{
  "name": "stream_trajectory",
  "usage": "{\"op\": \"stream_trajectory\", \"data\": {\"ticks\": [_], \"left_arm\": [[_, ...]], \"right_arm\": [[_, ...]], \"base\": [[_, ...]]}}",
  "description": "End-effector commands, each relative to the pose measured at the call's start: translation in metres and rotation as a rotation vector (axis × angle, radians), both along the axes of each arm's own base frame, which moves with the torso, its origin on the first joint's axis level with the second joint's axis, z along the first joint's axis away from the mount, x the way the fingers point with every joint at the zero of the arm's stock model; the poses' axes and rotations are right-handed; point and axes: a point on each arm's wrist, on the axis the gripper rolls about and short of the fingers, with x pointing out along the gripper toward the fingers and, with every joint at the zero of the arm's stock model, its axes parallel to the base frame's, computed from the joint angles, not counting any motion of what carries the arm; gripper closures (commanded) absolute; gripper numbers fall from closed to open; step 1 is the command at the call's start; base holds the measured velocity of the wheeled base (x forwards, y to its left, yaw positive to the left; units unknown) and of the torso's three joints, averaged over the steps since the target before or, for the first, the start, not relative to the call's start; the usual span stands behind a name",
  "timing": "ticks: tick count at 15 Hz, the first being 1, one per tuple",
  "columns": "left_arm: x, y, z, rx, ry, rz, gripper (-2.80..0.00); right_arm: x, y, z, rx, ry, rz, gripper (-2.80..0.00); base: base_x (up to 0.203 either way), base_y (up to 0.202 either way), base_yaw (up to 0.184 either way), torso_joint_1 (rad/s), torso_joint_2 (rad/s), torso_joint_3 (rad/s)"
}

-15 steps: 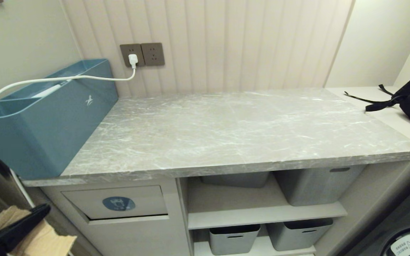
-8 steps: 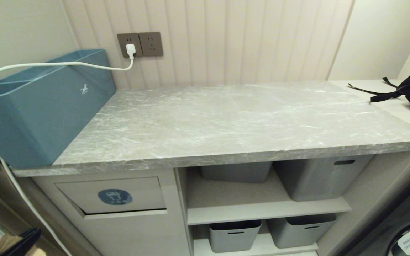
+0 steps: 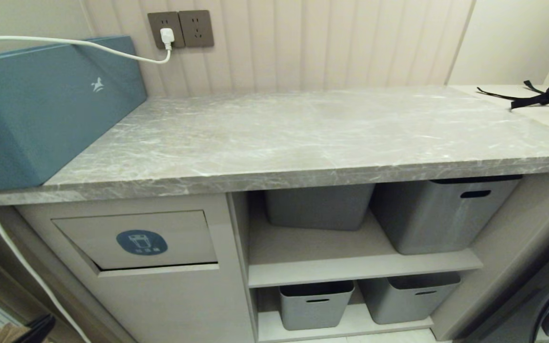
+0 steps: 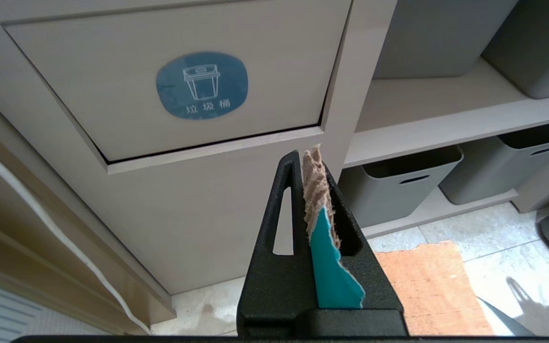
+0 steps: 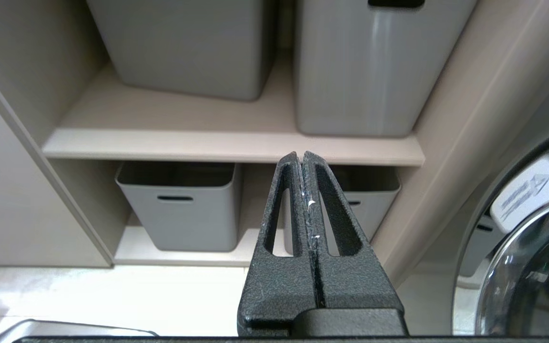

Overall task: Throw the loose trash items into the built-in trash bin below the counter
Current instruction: Put the garbage in the trash can

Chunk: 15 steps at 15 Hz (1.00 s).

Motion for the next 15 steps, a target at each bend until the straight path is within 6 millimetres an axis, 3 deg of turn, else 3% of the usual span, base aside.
{"op": "stream_trajectory", "data": {"ticks": [1, 5, 10, 15], "left_arm": [[0.012, 0.001, 0.010, -0.001, 0.019, -0.001, 0.00], [0.041, 0.002, 0.027, -0.003, 0.066, -0.002, 0.00], [0.072, 0.003, 0.007, 0.006, 0.227, -0.006, 0.00], [0.108, 0.002, -0.001, 0.014, 0.183, -0.023, 0.00]], "right_arm": [[0.000, 0.000, 0.000, -0.001, 0.000, 0.001, 0.00], [0.000, 0.000, 0.000, -0.001, 0.000, 0.001, 0.00], [0.000, 0.000, 0.000, -0.035, 0.000, 0.005, 0.00], [0.000, 0.000, 0.000, -0.035, 0.001, 0.005, 0.00]], "base": [[0.000, 0.000, 0.000, -0.186, 0.48, 0.289], [0.000, 0.000, 0.000, -0.163, 0.47, 0.295], [0.000, 0.000, 0.000, -0.128, 0.42, 0.297], [0.000, 0.000, 0.000, -0.016, 0.08, 0.053]]}}
